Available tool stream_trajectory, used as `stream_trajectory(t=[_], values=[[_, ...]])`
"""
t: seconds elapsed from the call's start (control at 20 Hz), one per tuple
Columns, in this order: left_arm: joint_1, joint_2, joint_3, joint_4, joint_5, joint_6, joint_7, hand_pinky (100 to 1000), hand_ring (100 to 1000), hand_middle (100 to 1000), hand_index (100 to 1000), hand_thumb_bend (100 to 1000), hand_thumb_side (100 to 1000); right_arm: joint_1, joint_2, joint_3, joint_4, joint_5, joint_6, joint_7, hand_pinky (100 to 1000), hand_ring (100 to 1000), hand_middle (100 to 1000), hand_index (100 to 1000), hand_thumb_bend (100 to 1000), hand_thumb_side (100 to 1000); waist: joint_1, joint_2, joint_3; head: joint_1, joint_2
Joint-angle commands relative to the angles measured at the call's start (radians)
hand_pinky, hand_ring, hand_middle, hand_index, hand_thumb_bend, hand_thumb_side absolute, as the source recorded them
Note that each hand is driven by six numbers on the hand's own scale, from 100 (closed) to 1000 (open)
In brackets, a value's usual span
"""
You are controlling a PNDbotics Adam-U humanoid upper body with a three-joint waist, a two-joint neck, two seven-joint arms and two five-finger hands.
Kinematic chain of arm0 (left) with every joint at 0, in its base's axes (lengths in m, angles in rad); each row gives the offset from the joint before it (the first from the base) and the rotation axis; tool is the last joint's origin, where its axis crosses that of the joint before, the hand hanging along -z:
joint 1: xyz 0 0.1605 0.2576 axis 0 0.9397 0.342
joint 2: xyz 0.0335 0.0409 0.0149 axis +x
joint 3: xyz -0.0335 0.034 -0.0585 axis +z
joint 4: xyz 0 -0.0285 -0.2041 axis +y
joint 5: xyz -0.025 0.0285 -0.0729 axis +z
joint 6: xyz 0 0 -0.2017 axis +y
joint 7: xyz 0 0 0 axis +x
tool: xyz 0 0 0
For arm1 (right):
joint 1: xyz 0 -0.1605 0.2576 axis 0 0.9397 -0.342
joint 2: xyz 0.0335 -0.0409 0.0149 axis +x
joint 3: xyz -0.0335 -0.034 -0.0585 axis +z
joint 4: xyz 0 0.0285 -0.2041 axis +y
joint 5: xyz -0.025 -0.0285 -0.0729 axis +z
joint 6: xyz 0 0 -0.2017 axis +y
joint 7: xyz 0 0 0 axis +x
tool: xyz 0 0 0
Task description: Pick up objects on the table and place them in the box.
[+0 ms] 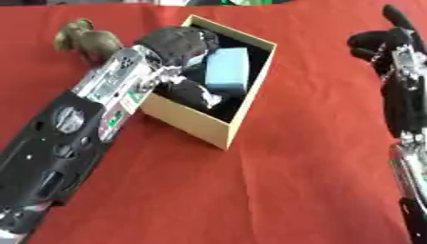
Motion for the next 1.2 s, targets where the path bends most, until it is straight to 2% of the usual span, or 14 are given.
stream_trajectory(t=[0.05, 0.3, 0.6, 0.8, 1.0, 1.2], values=[[-0.022, 0.008, 0.008, -0.024, -0.014, 0.001, -0.003, 806, 956, 905, 919, 574, 815, -0.012, -0.004, -0.002, -0.014, -0.007, 0.000, 0.003, 811, 777, 663, 1000, 100, 923, -0.004, -0.022, -0.002, 0.001, -0.008], [-0.022, 0.006, 0.019, -0.042, -0.009, 0.017, -0.002, 796, 946, 896, 915, 504, 827, -0.012, -0.002, -0.002, -0.014, -0.006, 0.000, 0.004, 811, 777, 662, 1000, 100, 923, -0.006, -0.024, -0.003, 0.000, -0.007], [-0.028, 0.015, 0.052, -0.122, 0.065, 0.063, 0.034, 762, 910, 861, 882, 287, 824, -0.012, 0.000, -0.002, -0.015, -0.005, -0.001, 0.003, 811, 777, 662, 1000, 100, 920, -0.008, -0.029, -0.001, -0.005, -0.003], [-0.027, 0.030, 0.082, -0.215, 0.151, 0.106, 0.050, 698, 848, 811, 840, 100, 815, -0.012, 0.000, -0.004, -0.014, -0.003, -0.001, 0.002, 811, 777, 662, 1000, 100, 917, -0.010, -0.032, 0.002, -0.010, 0.007], [-0.018, 0.079, 0.126, -0.353, 0.269, 0.155, 0.052, 664, 819, 790, 811, 100, 801, -0.007, -0.004, -0.009, -0.013, 0.001, -0.001, -0.002, 811, 777, 662, 1000, 100, 916, -0.008, -0.039, 0.013, -0.025, 0.036], [0.005, 0.155, 0.157, -0.465, 0.381, 0.185, 0.003, 673, 829, 799, 811, 100, 780, 0.001, -0.009, -0.014, -0.013, 0.006, 0.000, -0.007, 811, 777, 662, 1000, 100, 914, -0.003, -0.048, 0.028, -0.042, 0.054]])
